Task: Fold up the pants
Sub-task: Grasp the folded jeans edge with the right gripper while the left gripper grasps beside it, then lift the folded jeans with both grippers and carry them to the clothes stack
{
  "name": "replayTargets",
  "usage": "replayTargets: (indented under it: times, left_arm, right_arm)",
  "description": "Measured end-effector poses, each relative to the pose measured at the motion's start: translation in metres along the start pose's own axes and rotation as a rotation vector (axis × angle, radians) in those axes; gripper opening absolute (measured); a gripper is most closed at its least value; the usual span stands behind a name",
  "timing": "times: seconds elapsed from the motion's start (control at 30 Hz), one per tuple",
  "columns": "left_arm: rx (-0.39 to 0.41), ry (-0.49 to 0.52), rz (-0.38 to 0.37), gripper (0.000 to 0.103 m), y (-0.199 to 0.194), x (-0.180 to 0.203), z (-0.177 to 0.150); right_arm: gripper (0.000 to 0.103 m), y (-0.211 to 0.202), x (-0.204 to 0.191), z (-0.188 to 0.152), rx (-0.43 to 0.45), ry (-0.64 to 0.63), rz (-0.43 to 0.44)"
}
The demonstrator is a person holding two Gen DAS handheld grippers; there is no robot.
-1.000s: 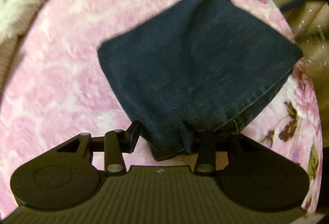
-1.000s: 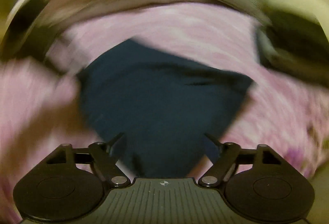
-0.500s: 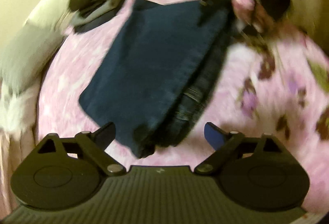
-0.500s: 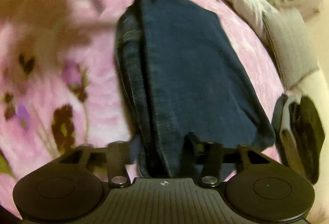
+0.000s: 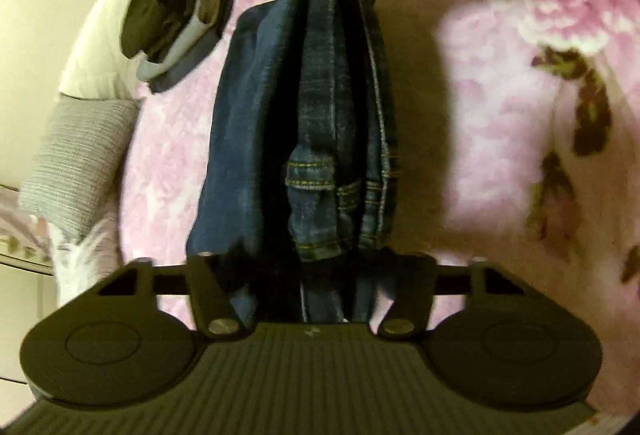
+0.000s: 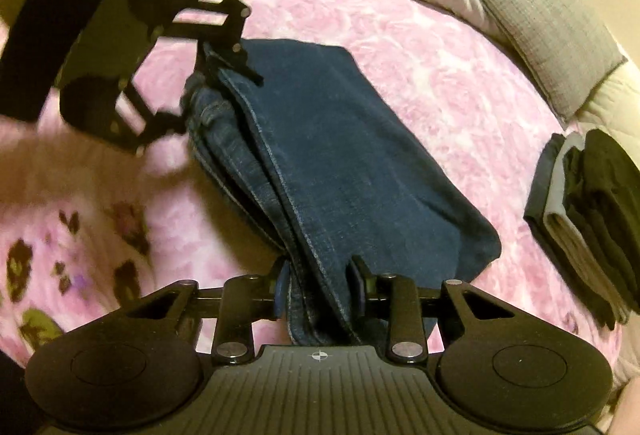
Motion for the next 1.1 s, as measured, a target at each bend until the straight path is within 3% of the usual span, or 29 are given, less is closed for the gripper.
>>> replayTargets:
  times: [0.03, 0.13, 0.17, 0.33, 0.4, 0.43, 0.47, 0.57, 0.87, 1.1]
  left_arm:
    - [-0.001, 0.003, -0.021, 0.043, -0.002, -0.004, -0.001]
    - [-0.001, -0.017, -0.092, 0.037, -0.006, -0.022, -0.004]
    - [-0.004, -0.043, -0.124, 0.036, -0.006, -0.029, -0.004]
    - [-0.012, -0.107, -0.233, 0.036, -0.007, -0.058, 0.0]
    - [-0.016, -0.123, -0.265, 0.036, -0.007, -0.067, 0.0]
    - [-0.018, -0.126, -0.277, 0.036, -0.009, -0.068, 0.0]
    - [-0.022, -0.124, -0.287, 0.036, -0.009, -0.07, 0.0]
    - [-0.026, -0.14, -0.309, 0.035, -0.016, -0.073, 0.001]
    - [-0.028, -0.194, -0.367, 0.034, -0.058, -0.084, 0.0]
    - [-0.023, -0.183, -0.398, 0.032, -0.109, -0.084, 0.0]
  right_arm:
    - [0.036, 0.002, -0.003, -0.003, 0.007, -0.009, -0.002]
    - [0.078, 0.001, -0.017, -0.015, 0.035, -0.037, -0.077]
    - [0.086, 0.0, -0.022, -0.017, 0.049, -0.053, -0.104]
    - [0.086, 0.02, -0.045, -0.024, 0.062, -0.292, -0.216]
    - [0.083, 0.036, -0.037, -0.028, 0.037, -0.335, -0.262]
    - [0.061, 0.043, -0.032, -0.031, -0.003, -0.339, -0.261]
    - [0.051, 0.048, -0.027, -0.033, -0.036, -0.328, -0.255]
    - [0.04, 0.039, -0.016, -0.03, -0.048, -0.311, -0.247]
    - [0.03, -0.017, -0.003, -0.011, -0.081, -0.242, -0.191]
    - [0.028, -0.071, -0.026, 0.0, -0.106, -0.198, -0.128]
Point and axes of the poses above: each gripper's, at about its wrist camera, not at the fingertips, and y roughly the way its jaws point, x to its right, z to its top, the point moved 8 cm from there along y, roughly the way its jaws point, and after that the axes turned 2 degrees about y, right-handed, at the moved point
